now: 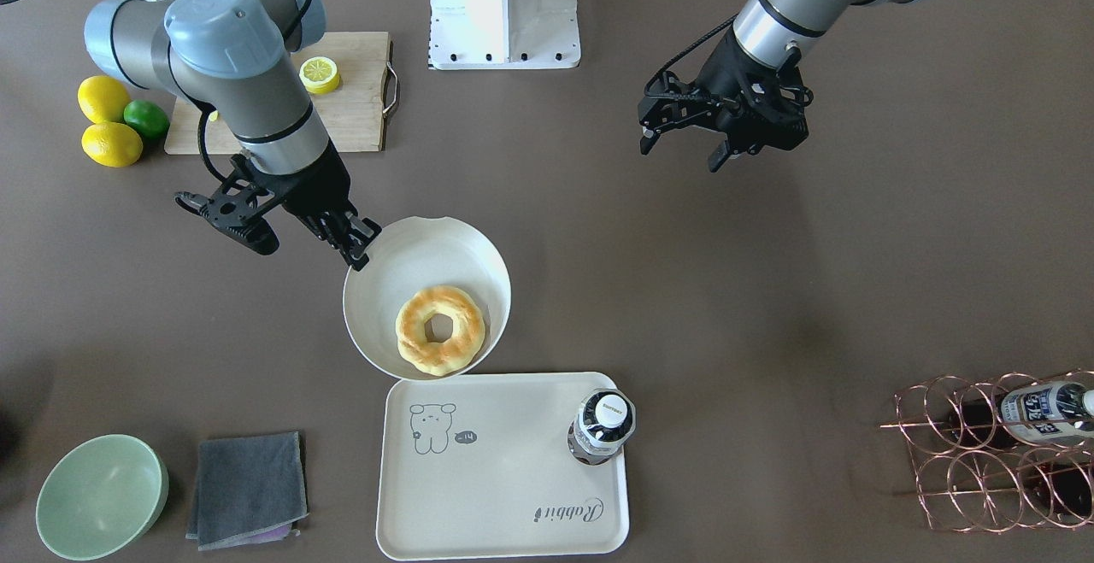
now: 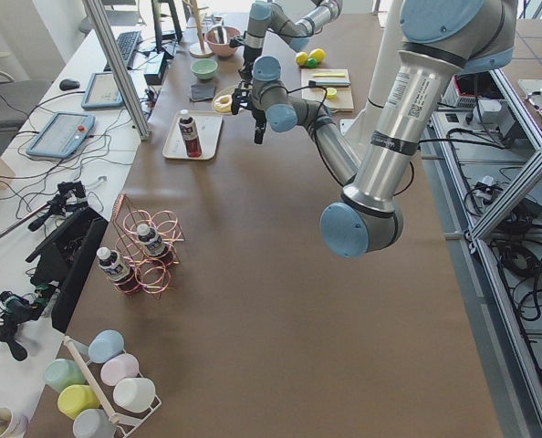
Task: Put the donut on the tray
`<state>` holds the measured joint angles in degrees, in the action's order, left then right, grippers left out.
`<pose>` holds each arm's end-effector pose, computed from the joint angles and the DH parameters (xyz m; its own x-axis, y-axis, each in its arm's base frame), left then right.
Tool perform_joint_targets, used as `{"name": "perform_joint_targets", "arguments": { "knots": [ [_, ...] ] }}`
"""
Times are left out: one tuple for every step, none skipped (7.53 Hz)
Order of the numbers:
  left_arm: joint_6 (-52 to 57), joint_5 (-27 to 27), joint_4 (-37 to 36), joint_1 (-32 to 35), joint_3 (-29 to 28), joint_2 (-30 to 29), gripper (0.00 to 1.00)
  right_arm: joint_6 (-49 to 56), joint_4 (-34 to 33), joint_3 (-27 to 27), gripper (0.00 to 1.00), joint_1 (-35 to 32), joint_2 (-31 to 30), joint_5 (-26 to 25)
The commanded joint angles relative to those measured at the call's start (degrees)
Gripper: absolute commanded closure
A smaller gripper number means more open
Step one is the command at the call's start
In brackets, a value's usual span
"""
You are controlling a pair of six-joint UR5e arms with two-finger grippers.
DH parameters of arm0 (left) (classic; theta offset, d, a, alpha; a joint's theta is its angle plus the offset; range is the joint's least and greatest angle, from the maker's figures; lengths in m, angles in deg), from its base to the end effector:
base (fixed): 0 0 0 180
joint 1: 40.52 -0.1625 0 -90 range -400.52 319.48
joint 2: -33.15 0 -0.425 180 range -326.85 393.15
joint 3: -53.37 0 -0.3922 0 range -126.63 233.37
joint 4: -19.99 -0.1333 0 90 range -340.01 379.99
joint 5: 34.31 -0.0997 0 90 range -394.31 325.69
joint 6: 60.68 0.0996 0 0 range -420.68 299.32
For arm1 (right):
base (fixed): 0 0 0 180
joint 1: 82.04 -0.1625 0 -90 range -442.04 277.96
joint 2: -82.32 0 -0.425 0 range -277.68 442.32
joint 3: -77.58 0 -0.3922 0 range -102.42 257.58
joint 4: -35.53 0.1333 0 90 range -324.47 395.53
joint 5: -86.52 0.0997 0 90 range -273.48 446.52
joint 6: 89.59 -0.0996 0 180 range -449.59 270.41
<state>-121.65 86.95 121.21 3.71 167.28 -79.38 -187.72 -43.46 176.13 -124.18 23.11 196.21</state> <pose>0.3432 -0.4480 0.2322 0.4721 0.1194 -0.8734 0.0607 0.9840 0.1673 -0.4200 -0.5146 0.2620 0.4063 0.5472 0.7318 -0.5018 0.8029 -0.3217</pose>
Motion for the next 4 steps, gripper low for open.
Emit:
{"name": "perform_joint_targets", "arguments": {
  "knots": [
    [3.5,0.1,0.0,2.3,0.7,2.2,0.02,-3.8,6.7,-21.0,1.00,-2.6,12.4,-0.2],
    [3.5,0.1,0.0,2.7,1.2,2.3,0.02,-4.0,9.5,-29.1,1.00,-2.8,17.2,-0.4],
    [3.5,0.1,0.0,2.7,1.4,2.2,0.02,-4.9,14.8,-34.7,1.00,-2.8,18.8,-1.8],
    [3.5,0.1,0.0,2.8,1.4,2.3,0.02,-5.1,17.5,-39.6,1.00,-2.7,21.2,-2.2]
  ]
}}
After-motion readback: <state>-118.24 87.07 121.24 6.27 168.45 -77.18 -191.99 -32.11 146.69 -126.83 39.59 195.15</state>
